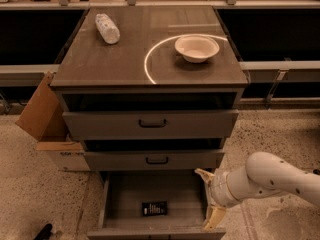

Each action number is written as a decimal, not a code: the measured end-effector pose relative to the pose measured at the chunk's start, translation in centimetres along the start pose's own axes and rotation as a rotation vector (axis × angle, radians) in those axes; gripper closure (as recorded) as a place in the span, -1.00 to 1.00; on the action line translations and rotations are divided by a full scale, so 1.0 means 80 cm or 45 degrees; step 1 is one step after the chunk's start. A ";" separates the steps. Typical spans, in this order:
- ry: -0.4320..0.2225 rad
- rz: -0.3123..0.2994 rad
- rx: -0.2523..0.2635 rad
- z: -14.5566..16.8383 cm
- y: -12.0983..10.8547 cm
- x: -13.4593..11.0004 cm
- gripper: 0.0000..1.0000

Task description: Pick rxbar chocolate from bottom drawer and place on counter

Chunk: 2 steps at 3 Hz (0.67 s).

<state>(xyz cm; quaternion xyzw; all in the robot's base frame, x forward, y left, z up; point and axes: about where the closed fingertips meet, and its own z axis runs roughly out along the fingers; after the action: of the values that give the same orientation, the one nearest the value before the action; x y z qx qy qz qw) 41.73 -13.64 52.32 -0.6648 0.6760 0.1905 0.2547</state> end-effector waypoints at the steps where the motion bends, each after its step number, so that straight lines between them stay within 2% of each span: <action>1: -0.058 0.033 -0.073 0.043 0.022 0.016 -1.00; 2: -0.058 0.035 -0.073 0.043 0.022 0.016 -1.00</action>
Offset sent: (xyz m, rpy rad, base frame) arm -0.0129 0.0099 -0.0347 0.0449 0.0529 0.0189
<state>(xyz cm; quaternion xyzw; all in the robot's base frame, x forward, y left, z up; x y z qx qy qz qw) 40.28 -12.55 48.64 -0.6579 0.6733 0.2285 0.2482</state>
